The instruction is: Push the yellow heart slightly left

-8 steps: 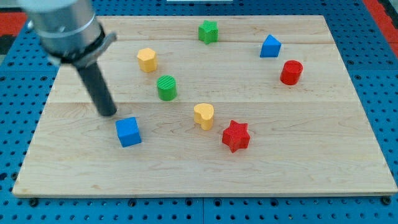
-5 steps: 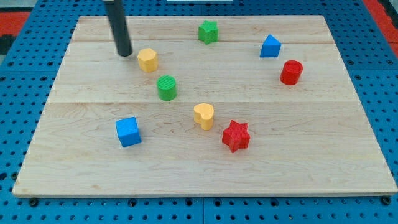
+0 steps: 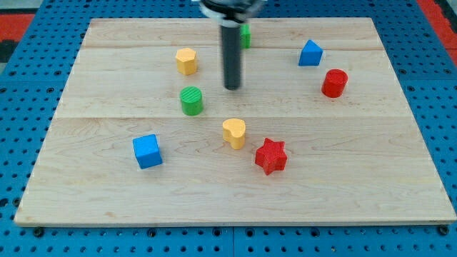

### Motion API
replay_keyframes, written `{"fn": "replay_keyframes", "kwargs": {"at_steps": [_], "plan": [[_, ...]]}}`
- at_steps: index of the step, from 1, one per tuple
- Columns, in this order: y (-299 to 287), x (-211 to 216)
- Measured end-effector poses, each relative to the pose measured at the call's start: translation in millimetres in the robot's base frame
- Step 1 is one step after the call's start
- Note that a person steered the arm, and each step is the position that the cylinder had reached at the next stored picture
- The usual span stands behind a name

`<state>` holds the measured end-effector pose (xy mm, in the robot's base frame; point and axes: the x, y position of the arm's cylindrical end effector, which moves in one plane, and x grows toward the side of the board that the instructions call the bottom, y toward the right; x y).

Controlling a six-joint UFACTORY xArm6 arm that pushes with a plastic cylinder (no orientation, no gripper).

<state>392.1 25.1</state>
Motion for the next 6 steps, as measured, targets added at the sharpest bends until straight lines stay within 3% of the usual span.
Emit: {"fn": "replay_keyframes", "kwargs": {"at_steps": [1, 2, 3, 5, 6], "plan": [[-39.7, 18.6], [-67.7, 11.1], [-36.1, 11.2], [57.8, 57.9], [53.0, 75.0]]}}
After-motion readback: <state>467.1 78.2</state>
